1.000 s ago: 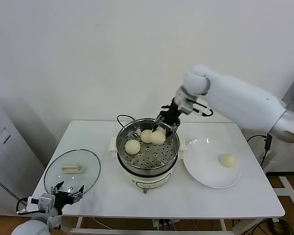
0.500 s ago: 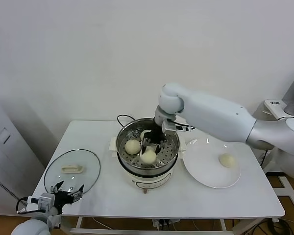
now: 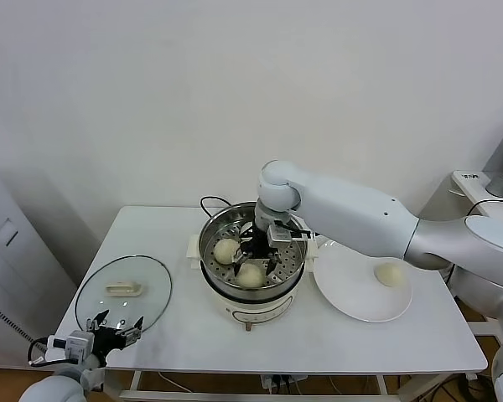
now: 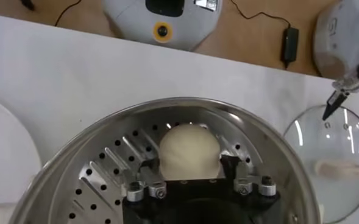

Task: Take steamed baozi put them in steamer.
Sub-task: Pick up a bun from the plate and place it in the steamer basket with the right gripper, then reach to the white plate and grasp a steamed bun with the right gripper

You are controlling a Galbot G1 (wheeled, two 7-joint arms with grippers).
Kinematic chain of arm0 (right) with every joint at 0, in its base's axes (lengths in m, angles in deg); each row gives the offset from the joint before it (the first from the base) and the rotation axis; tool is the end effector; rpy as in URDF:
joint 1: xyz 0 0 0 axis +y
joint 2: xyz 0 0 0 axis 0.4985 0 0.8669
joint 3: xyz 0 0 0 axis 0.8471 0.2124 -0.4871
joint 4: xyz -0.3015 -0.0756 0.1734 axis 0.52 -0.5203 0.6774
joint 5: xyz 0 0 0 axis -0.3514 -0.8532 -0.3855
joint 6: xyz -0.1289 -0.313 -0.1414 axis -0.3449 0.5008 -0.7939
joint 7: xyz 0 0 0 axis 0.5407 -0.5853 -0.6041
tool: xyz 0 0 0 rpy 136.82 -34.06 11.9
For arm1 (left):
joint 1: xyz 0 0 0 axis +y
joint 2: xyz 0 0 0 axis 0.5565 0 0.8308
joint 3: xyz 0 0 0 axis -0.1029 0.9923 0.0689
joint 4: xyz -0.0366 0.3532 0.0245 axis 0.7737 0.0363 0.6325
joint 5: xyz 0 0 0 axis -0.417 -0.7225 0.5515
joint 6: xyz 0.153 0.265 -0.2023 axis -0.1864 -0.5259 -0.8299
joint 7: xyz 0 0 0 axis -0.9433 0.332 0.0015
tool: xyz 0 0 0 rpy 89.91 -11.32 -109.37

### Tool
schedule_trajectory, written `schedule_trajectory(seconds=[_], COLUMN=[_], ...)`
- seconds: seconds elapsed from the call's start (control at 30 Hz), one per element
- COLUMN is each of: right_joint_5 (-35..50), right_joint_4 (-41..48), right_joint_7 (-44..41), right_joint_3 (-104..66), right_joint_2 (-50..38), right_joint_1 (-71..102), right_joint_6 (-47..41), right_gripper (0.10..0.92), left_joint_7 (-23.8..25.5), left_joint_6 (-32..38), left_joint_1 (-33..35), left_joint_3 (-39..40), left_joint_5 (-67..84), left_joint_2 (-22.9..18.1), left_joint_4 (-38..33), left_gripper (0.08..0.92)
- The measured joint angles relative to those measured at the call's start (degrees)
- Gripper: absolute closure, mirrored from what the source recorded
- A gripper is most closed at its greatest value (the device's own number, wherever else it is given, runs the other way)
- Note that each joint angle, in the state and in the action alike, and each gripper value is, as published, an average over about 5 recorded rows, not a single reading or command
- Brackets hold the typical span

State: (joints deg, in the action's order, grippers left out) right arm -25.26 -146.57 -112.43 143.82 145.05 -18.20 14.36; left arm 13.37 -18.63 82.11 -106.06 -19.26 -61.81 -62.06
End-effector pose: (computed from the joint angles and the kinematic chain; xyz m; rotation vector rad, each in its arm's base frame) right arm 0.5532 0.1463 -0.0895 -2.0685 0.0843 -2.0142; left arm 0.2264 0.1196 -0.3090 -0.0836 -2.5442 -0.2461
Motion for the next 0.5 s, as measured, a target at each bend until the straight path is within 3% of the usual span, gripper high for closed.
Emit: schedule_trajectory(seconds=[0.27, 0.5], right_joint_5=[0.1, 6.8], right_joint_4=[3.3, 9.1], right_joint_7=[0.1, 0.2], right_joint_3=[-3.2, -2.3], right_joint_2=[-1.8, -7.0], right_joint_1=[-1.8, -5.8], right_joint_6=[0.0, 0.0], right_gripper=[0.203, 0.203], left_joint_7=[0.0, 0.0], left_joint_6=[0.0, 0.1], left_joint_1=[0.1, 0.1], left_joint_3=[-0.2, -0.4], left_joint_5=[0.0, 0.1], left_joint_2=[0.1, 0.2], left_joint_4=[0.0, -0.1], left_gripper=[0.177, 0.177])
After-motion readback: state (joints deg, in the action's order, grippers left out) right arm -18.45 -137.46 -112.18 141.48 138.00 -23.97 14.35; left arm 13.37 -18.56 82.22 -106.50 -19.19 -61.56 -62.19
